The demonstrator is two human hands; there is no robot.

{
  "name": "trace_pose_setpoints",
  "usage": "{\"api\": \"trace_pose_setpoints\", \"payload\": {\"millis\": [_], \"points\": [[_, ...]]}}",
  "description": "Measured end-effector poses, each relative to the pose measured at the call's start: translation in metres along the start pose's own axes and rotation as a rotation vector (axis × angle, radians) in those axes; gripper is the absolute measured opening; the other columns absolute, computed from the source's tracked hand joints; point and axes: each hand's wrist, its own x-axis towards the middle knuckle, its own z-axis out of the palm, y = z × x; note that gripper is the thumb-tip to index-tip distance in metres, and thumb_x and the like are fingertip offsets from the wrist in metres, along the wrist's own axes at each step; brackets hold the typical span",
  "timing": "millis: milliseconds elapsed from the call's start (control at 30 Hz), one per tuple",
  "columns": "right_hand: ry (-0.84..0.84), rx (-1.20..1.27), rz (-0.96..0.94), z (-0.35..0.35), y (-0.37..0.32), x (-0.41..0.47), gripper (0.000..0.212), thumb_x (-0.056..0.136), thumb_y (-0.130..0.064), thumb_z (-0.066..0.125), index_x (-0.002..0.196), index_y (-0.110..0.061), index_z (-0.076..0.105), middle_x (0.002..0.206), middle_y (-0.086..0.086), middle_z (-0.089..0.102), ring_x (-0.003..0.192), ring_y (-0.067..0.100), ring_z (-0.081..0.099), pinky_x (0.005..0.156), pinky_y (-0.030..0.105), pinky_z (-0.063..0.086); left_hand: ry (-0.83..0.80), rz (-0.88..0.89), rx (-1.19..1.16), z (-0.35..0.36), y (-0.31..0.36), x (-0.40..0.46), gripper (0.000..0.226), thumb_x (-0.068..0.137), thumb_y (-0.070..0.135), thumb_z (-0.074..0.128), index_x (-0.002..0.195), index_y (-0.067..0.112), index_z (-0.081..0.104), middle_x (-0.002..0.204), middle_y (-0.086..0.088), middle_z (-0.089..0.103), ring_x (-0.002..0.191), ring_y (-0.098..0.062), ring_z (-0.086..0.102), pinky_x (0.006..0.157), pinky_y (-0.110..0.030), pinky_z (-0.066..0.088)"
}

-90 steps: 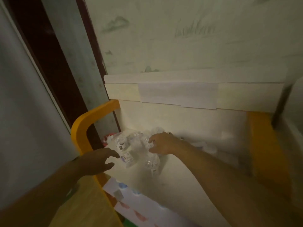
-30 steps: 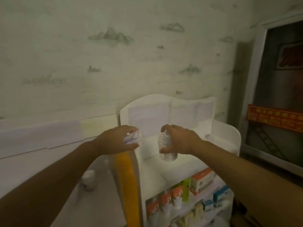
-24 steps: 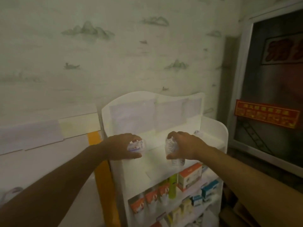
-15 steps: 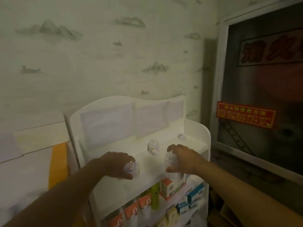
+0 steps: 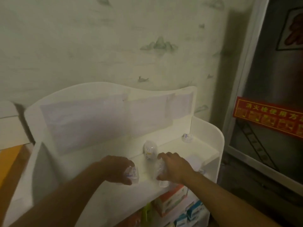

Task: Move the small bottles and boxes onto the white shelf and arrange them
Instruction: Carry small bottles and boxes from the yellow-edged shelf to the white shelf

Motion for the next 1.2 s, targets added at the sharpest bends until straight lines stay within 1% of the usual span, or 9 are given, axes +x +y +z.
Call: {"api": "trace_pose_setpoints", "payload": {"millis": [100, 300, 467, 600, 733, 900, 1000, 1100, 1200], "points": [[0.000, -0.040, -0.066, 0.008, 0.016, 0.027, 0.077, 0.074, -0.058, 0.070, 0.137, -0.029, 0.036, 0.131, 0.003, 0.053, 0.116, 0.025, 0.045, 0.096, 0.039, 0.043, -0.035, -0.022, -0.033, 0.008, -0.012, 0.027, 0.076, 0.081, 0.067, 0.057, 0.145, 0.034, 0.033, 0.147, 0.006, 0.042, 0.132, -0.018, 0.044, 0.108, -0.034, 0.036], [-0.037, -0.093, -0.237, 0.018, 0.048, 0.074, 0.077, 0.076, -0.053, 0.070, 0.140, -0.028, 0.035, 0.141, 0.004, 0.047, 0.124, 0.028, 0.041, 0.102, 0.043, 0.041, -0.110, -0.106, -0.146, 0.009, 0.000, 0.061, 0.077, 0.082, 0.058, 0.063, 0.147, 0.033, 0.030, 0.148, 0.007, 0.039, 0.135, -0.017, 0.038, 0.110, -0.028, 0.029], [-0.079, -0.058, -0.370, 0.040, 0.058, 0.109, 0.073, 0.075, -0.050, 0.072, 0.137, -0.027, 0.040, 0.137, 0.005, 0.049, 0.125, 0.029, 0.043, 0.101, 0.043, 0.042, -0.113, -0.210, -0.276, 0.015, 0.016, 0.058, 0.073, 0.076, 0.050, 0.074, 0.139, 0.032, 0.042, 0.138, 0.007, 0.051, 0.123, -0.013, 0.050, 0.103, -0.027, 0.039], [-0.070, -0.031, -0.451, 0.054, 0.056, 0.124, 0.069, 0.075, -0.042, 0.072, 0.134, -0.023, 0.042, 0.135, 0.006, 0.048, 0.123, 0.031, 0.041, 0.098, 0.041, 0.043, -0.020, -0.298, -0.312, 0.020, 0.031, 0.039, 0.076, 0.076, 0.054, 0.072, 0.142, 0.036, 0.038, 0.137, 0.010, 0.050, 0.121, -0.010, 0.050, 0.099, -0.022, 0.039], [-0.059, -0.053, -0.501, 0.063, 0.046, 0.134, 0.073, 0.078, -0.036, 0.071, 0.140, -0.021, 0.037, 0.143, 0.006, 0.037, 0.127, 0.032, 0.034, 0.101, 0.042, 0.039, -0.008, -0.330, -0.276, 0.022, 0.043, 0.015, 0.076, 0.078, 0.062, 0.065, 0.143, 0.040, 0.031, 0.141, 0.015, 0.046, 0.123, -0.008, 0.048, 0.097, -0.018, 0.034], [-0.068, -0.020, -0.495, 0.068, 0.044, 0.145, 0.071, 0.079, -0.034, 0.071, 0.139, -0.023, 0.037, 0.142, 0.007, 0.036, 0.127, 0.031, 0.035, 0.102, 0.041, 0.039, 0.102, -0.404, -0.382, 0.029, 0.043, 0.000, 0.063, 0.075, 0.066, 0.065, 0.128, 0.045, 0.038, 0.122, 0.024, 0.050, 0.108, 0.000, 0.053, 0.092, -0.019, 0.042], [-0.054, -0.002, -0.504, 0.071, 0.046, 0.147, 0.078, 0.077, -0.040, 0.073, 0.142, -0.027, 0.033, 0.145, 0.004, 0.035, 0.129, 0.030, 0.036, 0.102, 0.041, 0.041, 0.145, -0.404, -0.398, 0.033, 0.047, -0.003, 0.066, 0.076, 0.064, 0.065, 0.133, 0.046, 0.034, 0.120, 0.029, 0.040, 0.113, 0.000, 0.050, 0.095, -0.018, 0.041], [-0.025, -0.058, -0.548, 0.067, 0.049, 0.141, 0.090, 0.076, -0.054, 0.071, 0.148, -0.030, 0.022, 0.155, 0.002, 0.025, 0.138, 0.029, 0.028, 0.110, 0.045, 0.033, 0.201, -0.402, -0.402, 0.028, 0.049, 0.004, 0.070, 0.076, 0.063, 0.066, 0.137, 0.044, 0.036, 0.119, 0.029, 0.039, 0.114, 0.000, 0.049, 0.094, -0.017, 0.040], [0.049, -0.035, -0.607, 0.041, 0.049, 0.137, 0.075, 0.085, -0.058, 0.058, 0.146, -0.025, 0.030, 0.154, 0.003, 0.032, 0.138, 0.028, 0.031, 0.110, 0.044, 0.031, 0.202, -0.335, -0.389, 0.004, 0.047, 0.021, 0.069, 0.075, 0.066, 0.065, 0.135, 0.045, 0.039, 0.119, 0.029, 0.044, 0.110, 0.002, 0.050, 0.091, -0.016, 0.042]]}}
